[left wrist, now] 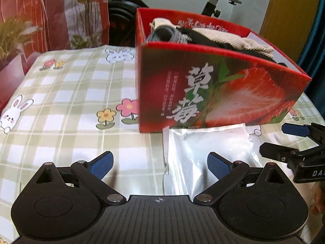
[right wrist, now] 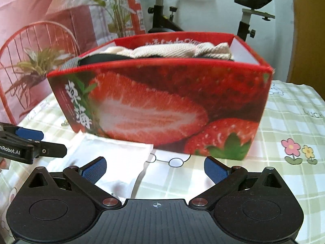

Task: Organize soft objects
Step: 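Move both grippers to the silver foil pouch and close the left gripper on its edge, then close the right gripper on the silver foil pouch beside the left gripper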

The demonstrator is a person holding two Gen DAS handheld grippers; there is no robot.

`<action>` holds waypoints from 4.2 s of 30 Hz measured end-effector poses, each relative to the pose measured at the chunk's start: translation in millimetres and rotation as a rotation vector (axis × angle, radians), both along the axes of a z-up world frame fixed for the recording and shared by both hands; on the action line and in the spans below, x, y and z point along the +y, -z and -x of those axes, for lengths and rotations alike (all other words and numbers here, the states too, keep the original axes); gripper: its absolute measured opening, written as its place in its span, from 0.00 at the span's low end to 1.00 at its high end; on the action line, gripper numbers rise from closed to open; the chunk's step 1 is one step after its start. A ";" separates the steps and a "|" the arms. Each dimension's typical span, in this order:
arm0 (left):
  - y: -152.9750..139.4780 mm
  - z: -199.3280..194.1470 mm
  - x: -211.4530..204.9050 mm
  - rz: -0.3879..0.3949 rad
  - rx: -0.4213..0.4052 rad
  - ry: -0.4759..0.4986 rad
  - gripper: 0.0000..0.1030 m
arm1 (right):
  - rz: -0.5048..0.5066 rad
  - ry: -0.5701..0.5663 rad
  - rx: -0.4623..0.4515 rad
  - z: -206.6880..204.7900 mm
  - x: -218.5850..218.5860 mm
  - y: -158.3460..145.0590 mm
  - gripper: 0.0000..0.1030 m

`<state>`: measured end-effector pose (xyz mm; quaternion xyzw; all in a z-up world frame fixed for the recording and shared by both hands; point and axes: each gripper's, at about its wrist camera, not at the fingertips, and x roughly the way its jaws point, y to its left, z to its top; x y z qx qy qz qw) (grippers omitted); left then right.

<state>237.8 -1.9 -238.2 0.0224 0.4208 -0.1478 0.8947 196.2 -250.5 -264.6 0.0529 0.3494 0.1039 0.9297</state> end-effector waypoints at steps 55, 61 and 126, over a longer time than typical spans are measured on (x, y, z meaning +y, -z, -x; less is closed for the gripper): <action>34.5 12.9 12.1 0.408 0.086 0.006 0.44 | 0.076 -0.015 0.010 -3.5 5.2 27.1 1.00; 34.8 12.9 13.3 0.415 0.086 0.006 0.44 | 0.060 -0.018 0.007 -2.6 3.9 26.4 1.00; 32.2 19.7 16.5 0.440 0.154 0.007 0.26 | -0.122 -0.220 0.054 18.8 22.7 8.4 0.46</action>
